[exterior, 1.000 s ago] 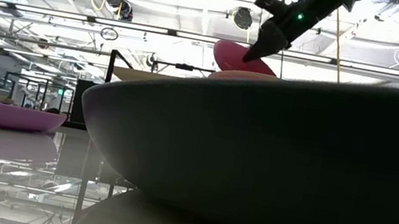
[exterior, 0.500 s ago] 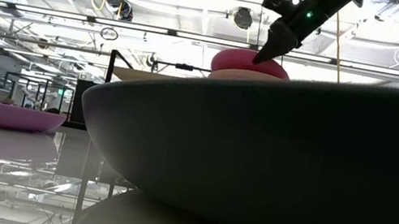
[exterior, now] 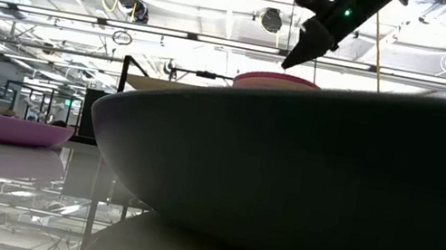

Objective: Place and stack plates onto a shelf
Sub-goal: Stack the top purple plate on top of the pink plate on the shelf

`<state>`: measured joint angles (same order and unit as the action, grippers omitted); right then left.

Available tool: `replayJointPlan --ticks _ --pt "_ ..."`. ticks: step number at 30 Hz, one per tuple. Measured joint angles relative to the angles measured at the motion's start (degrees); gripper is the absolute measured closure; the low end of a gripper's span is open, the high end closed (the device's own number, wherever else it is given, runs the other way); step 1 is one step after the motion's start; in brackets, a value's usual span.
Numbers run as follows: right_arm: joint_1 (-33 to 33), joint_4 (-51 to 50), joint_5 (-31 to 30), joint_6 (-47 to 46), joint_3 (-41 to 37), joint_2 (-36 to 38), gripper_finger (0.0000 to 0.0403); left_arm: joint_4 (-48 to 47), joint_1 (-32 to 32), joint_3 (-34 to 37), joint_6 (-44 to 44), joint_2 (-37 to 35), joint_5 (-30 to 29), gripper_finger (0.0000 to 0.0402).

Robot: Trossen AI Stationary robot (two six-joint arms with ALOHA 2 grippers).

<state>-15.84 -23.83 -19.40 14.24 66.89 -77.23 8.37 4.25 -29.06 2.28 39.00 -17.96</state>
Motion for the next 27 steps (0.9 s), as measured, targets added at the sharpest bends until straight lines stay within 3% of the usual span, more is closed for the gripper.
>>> replayJointPlan --ticks 10,17,20,27 --pt "8.72 2.62 0.33 -3.85 -0.13 9.90 0.0224 -1.66 0.02 0.00 -1.35 -0.02 0.02 0.0245" --pt "13.84 4.47 5.09 -10.12 -7.19 16.17 0.0226 -4.08 0.02 0.00 -3.70 -0.02 0.07 0.0245" --pt "15.98 11.81 5.12 -12.01 -13.36 18.24 0.0226 -5.62 0.02 0.00 -3.46 0.44 0.07 0.0245" --pt "18.90 44.38 6.13 -6.21 -28.36 20.25 0.0227 -7.53 1.15 -0.02 -3.17 7.27 0.08 0.0245"
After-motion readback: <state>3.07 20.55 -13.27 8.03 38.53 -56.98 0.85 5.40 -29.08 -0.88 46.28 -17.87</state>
